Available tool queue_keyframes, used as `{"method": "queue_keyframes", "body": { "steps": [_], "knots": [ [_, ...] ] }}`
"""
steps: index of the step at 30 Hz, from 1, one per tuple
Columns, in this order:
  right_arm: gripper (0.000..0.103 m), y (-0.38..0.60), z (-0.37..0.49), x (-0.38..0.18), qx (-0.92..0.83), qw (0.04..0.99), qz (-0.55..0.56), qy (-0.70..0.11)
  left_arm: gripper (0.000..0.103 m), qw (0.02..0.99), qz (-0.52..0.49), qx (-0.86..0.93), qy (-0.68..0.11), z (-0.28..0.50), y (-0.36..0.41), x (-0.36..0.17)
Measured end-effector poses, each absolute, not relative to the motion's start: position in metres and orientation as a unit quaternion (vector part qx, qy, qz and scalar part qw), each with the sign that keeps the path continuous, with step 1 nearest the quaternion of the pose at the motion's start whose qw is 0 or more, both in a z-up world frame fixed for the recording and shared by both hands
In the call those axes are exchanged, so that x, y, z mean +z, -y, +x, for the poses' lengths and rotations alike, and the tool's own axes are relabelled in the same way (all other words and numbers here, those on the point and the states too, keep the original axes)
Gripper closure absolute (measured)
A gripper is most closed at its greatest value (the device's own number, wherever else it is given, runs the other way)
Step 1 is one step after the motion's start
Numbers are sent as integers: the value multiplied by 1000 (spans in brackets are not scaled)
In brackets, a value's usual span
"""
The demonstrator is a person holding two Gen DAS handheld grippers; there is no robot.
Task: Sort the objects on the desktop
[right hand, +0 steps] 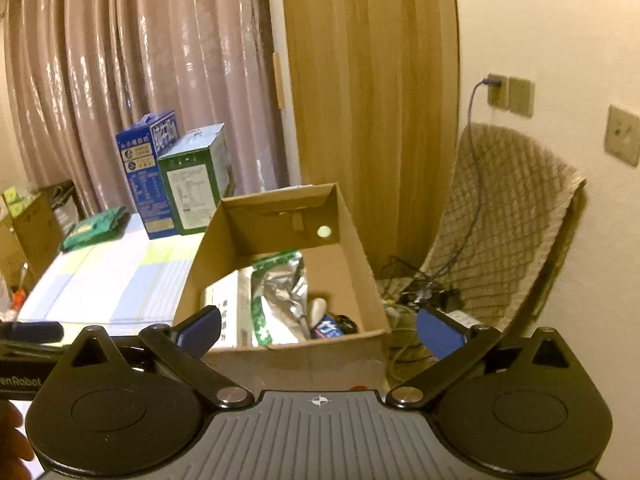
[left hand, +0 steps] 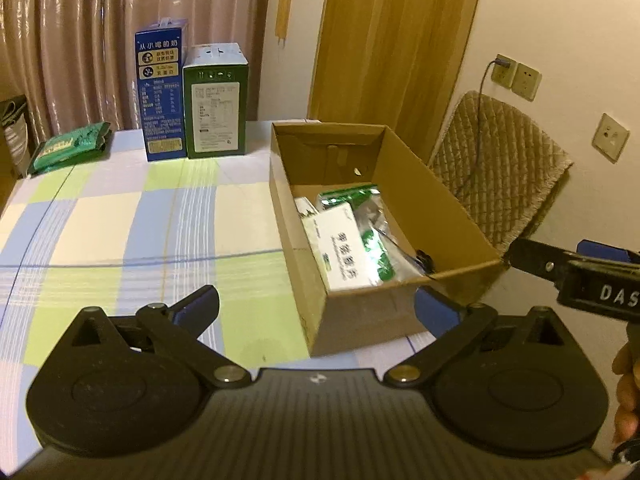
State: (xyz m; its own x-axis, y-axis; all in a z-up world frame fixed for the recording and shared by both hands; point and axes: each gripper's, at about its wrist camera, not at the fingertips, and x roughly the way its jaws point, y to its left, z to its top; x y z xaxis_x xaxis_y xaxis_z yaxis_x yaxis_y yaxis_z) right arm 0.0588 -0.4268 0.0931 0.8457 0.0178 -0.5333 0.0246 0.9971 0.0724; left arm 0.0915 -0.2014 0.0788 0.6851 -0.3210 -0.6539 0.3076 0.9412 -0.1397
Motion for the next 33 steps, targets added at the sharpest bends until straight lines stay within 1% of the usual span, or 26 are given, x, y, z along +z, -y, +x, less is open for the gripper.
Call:
{"method": "queue_keyframes", "body": {
  "steps": [7,17,22,33],
  "knots": [
    [2,422,27,99,-11,956,19,-292,1,910,-20,-179,-374,62,198,91],
    [2,419,-12,103,-10,951,47,-307,1,918,-18,-167,-359,34,191,104],
    [2,417,-21,102,0,943,72,-325,1,919,-3,-159,-360,25,190,102],
    [2,412,-33,109,-3,944,69,-323,1,923,3,-154,-352,14,190,101]
  ]
}}
